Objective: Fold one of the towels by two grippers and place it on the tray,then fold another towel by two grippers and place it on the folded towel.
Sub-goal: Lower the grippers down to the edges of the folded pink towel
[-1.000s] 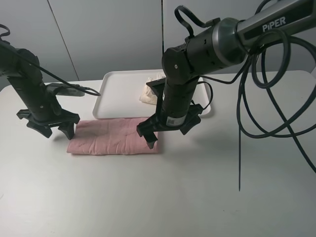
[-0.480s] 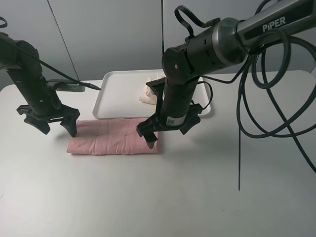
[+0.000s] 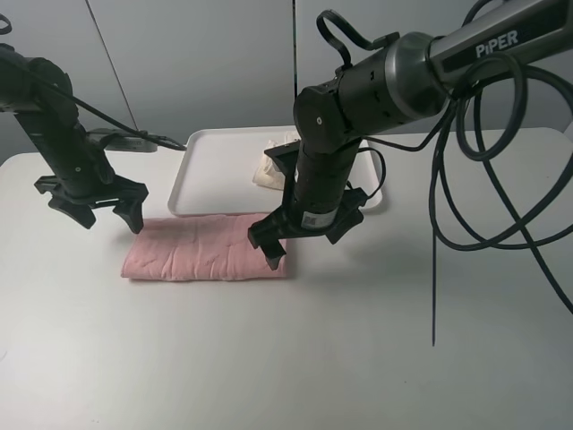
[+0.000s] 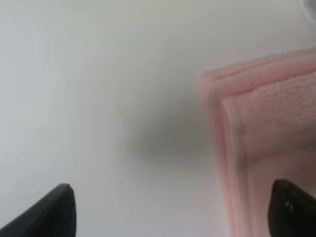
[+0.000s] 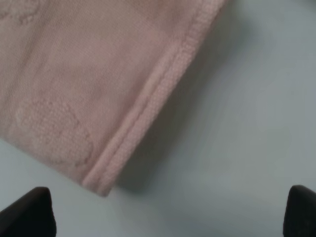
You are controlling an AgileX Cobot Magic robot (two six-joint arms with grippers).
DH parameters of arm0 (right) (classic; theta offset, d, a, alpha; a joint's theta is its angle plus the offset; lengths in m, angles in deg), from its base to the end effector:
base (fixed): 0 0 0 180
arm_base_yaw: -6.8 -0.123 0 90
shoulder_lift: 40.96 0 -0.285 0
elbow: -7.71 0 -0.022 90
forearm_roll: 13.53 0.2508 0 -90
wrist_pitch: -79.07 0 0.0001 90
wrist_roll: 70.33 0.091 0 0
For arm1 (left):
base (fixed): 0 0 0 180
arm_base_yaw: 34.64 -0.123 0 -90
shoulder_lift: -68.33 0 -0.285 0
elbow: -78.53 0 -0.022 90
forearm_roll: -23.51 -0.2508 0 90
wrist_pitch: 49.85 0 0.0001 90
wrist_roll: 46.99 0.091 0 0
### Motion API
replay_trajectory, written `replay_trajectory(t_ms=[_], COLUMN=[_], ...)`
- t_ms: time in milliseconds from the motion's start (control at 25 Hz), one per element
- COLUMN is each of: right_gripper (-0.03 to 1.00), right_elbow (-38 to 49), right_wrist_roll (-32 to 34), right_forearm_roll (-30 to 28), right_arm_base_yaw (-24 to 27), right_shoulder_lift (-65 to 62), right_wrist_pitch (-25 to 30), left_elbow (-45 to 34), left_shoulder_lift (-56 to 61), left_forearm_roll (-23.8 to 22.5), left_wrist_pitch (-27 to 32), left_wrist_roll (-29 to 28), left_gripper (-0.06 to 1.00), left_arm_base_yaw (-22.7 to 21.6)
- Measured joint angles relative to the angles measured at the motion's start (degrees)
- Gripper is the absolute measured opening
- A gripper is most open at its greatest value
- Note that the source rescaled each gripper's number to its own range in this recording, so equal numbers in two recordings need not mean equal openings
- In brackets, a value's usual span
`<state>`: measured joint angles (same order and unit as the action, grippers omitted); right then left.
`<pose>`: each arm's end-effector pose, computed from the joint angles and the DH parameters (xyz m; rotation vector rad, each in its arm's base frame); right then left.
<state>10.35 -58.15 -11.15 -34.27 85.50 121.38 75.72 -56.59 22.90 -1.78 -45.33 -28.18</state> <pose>0.2934 0.2591 0.1212 -0.7109 2.9329 0.1424 0.3792 -0.0422 0.1299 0.2277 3.0595 0.0078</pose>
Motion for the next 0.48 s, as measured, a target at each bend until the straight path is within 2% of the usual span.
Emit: replay_trajectory(t_ms=[480], right_gripper=[1.0], right_elbow=[0.0], right_wrist_roll=[0.0], right_forearm_roll=[0.0], right_arm_base_yaw=[0.0], right_shoulder_lift=[0.0], right_wrist_pitch=[0.0], left_elbow=[0.2], left_shoulder_lift=[-4.9], left_forearm_roll=[-0.1], left_wrist_pitch=[-1.3], left_wrist_roll=[-1.7], left_gripper=[0.99], left_arm_base_yaw=[0.3])
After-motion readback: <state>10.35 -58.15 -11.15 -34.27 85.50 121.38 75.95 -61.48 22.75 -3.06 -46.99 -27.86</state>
